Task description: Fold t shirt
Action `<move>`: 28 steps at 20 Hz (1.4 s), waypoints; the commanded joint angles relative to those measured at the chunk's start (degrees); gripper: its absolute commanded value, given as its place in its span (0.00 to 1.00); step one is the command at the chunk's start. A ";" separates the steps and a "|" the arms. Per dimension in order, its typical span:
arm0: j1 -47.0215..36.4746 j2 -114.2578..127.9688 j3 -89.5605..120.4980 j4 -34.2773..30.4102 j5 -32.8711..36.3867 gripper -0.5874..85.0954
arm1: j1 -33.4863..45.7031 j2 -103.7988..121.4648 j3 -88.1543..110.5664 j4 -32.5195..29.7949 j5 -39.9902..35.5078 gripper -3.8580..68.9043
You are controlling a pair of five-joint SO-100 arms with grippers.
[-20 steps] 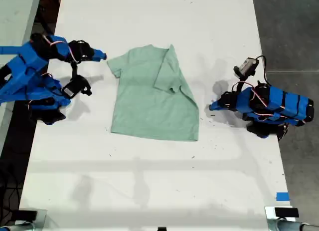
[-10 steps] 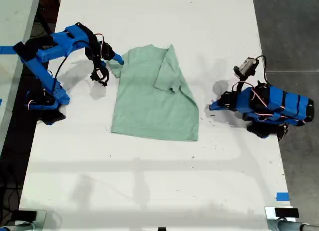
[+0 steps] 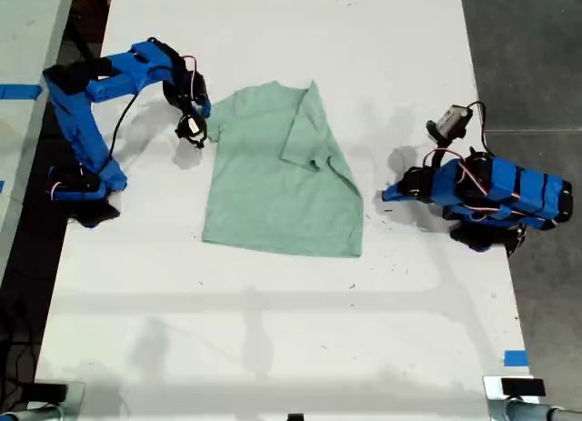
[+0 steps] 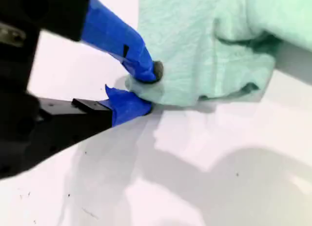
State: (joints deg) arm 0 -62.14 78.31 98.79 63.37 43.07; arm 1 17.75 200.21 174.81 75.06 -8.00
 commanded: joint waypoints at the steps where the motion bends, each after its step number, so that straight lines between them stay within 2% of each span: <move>1: 1.76 -6.24 -6.77 5.27 0.26 0.01 | -0.35 0.79 2.37 0.26 0.53 0.08; 5: 5.10 3.60 -10.72 12.22 -3.25 0.00 | -0.44 0.79 2.37 0.26 0.53 0.08; 8: 13.89 10.46 -21.53 18.28 -8.79 0.00 | -0.44 0.79 2.37 0.35 0.53 0.08; 11: 26.72 5.01 -34.37 18.19 -16.00 0.00 | -0.44 0.79 2.29 0.35 0.62 0.08; 13: 32.17 -3.34 -43.86 17.31 -19.78 0.02 | -0.53 0.79 2.29 0.44 0.53 0.08; 15: 34.45 -4.66 -44.38 13.18 -22.06 0.27 | -0.53 0.79 2.20 0.44 0.53 0.08; 16: 34.89 -3.52 -44.38 12.13 -22.06 0.29 | -0.53 0.79 2.20 0.44 0.44 0.08; 17: 34.98 -0.97 -44.30 11.95 -21.80 0.20 | -0.53 0.79 2.20 0.44 0.44 0.08; 18: 34.80 2.37 -43.86 12.66 -21.71 0.04 | -0.53 0.79 2.20 0.44 0.35 0.08; 19: 34.19 6.50 -43.07 13.89 -21.27 0.01 | -0.62 0.79 2.20 0.44 0.35 0.08; 22: 31.90 22.32 -36.47 19.60 -20.48 0.01 | -0.62 0.79 2.20 0.44 0.44 0.08; 23: 32.43 29.79 -30.50 19.25 -20.65 0.01 | -0.62 0.79 2.20 0.44 0.44 0.08; 24: 34.63 38.50 -20.92 16.88 -22.15 0.01 | -0.62 0.79 2.20 0.44 0.44 0.08; 28: 45.88 80.68 37.27 -13.01 -31.73 0.01 | -0.70 0.79 2.20 0.44 0.62 0.08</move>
State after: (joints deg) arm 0 -20.48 135.09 104.94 64.78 16.00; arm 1 17.75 200.21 174.81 75.32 -8.00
